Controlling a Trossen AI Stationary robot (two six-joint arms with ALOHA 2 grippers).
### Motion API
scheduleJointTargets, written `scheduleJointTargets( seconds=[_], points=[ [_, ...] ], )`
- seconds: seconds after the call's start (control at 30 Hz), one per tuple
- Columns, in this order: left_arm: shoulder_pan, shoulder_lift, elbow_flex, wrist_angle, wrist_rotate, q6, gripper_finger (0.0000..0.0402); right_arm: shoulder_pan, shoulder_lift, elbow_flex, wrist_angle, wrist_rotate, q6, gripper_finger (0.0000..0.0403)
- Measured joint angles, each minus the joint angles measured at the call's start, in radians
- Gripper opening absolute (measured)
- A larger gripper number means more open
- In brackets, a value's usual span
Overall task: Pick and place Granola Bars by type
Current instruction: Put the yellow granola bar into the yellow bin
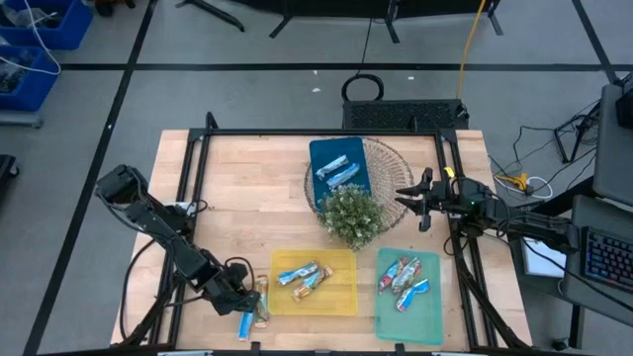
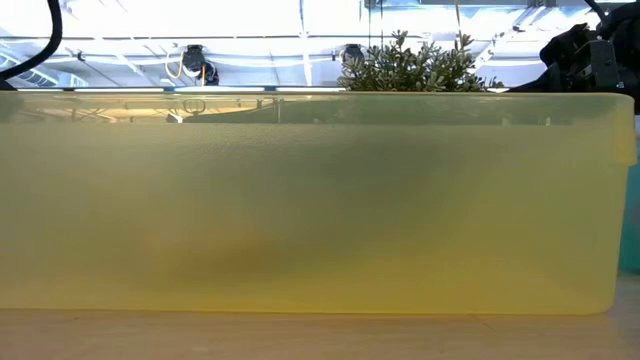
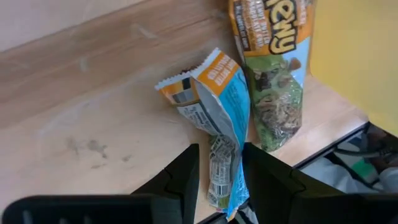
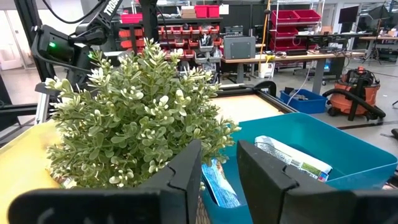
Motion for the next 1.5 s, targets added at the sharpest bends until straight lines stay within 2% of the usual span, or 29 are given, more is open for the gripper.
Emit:
scheduleJointTargets(
  seconds=[0.1,0.27,0.67,0.83,0.93,1.17,1.5],
  points=[
    [0.000,0.000,0.000,0.000,0.000,0.024,0.0099,0.000,0.000,0.000,0.000,0.000,0.000,0.0093],
    [0.000,0.000,0.000,-0.009,-0.002,0.042,0.0012,0.000,0.000,0.000,0.000,0.000,0.000,0.0093],
    [0.000,-0.001,0.000,-0.086,-0.100,0.219,0.0003,0.000,0.000,0.000,0.000,0.000,0.000,0.0093],
    [0.000,-0.020,0.000,-0.140,-0.107,0.246,0.0002,0.000,0.000,0.000,0.000,0.000,0.000,0.0093],
    [0.000,-0.056,0.000,-0.175,-0.148,0.245,0.0001,0.000,0.000,0.000,0.000,0.000,0.000,0.0093],
    [0.001,-0.182,0.000,-0.205,-0.316,0.313,0.0001,0.000,0.000,0.000,0.000,0.000,0.000,0.0093],
    [0.001,-0.320,0.010,-0.266,-0.440,0.440,0.0000,0.000,0.000,0.000,0.000,0.000,0.000,0.0093]
  ],
)
